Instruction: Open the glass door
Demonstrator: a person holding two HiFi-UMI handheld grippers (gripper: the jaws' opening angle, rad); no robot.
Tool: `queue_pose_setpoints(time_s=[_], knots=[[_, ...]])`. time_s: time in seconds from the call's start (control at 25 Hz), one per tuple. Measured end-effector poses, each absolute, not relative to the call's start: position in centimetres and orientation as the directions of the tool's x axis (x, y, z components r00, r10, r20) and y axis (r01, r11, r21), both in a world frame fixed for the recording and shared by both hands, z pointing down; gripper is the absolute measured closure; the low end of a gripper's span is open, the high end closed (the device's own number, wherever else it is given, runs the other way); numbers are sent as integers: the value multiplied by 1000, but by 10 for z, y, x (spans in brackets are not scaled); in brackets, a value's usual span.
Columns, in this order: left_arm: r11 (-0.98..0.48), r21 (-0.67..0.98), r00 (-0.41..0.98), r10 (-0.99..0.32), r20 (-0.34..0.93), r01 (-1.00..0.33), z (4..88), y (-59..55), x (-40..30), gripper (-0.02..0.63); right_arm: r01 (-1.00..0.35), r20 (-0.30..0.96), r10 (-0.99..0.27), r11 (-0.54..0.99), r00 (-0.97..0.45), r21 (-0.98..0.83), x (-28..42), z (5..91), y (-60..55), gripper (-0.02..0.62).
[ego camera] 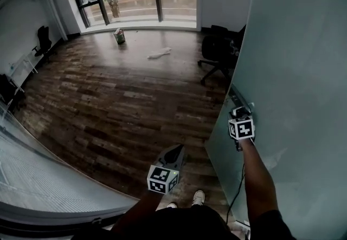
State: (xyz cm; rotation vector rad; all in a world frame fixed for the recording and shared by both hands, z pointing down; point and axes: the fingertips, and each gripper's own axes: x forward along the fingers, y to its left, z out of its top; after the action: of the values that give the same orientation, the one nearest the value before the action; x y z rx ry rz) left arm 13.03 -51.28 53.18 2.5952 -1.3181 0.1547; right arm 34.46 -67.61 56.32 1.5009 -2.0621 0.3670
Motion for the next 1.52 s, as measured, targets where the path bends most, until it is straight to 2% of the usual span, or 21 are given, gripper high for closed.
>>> queue_pose_setpoints(time_s=[0.8, 1.52], knots=[[-550, 121, 562, -790, 244, -826, 553, -570, 217, 609, -995, 589, -808, 72, -17, 69, 577, 563, -747, 560], [-556, 111, 564, -782, 267, -824, 562, -595, 246, 609, -997, 620, -781, -43, 74, 65, 677, 565, -760, 561]])
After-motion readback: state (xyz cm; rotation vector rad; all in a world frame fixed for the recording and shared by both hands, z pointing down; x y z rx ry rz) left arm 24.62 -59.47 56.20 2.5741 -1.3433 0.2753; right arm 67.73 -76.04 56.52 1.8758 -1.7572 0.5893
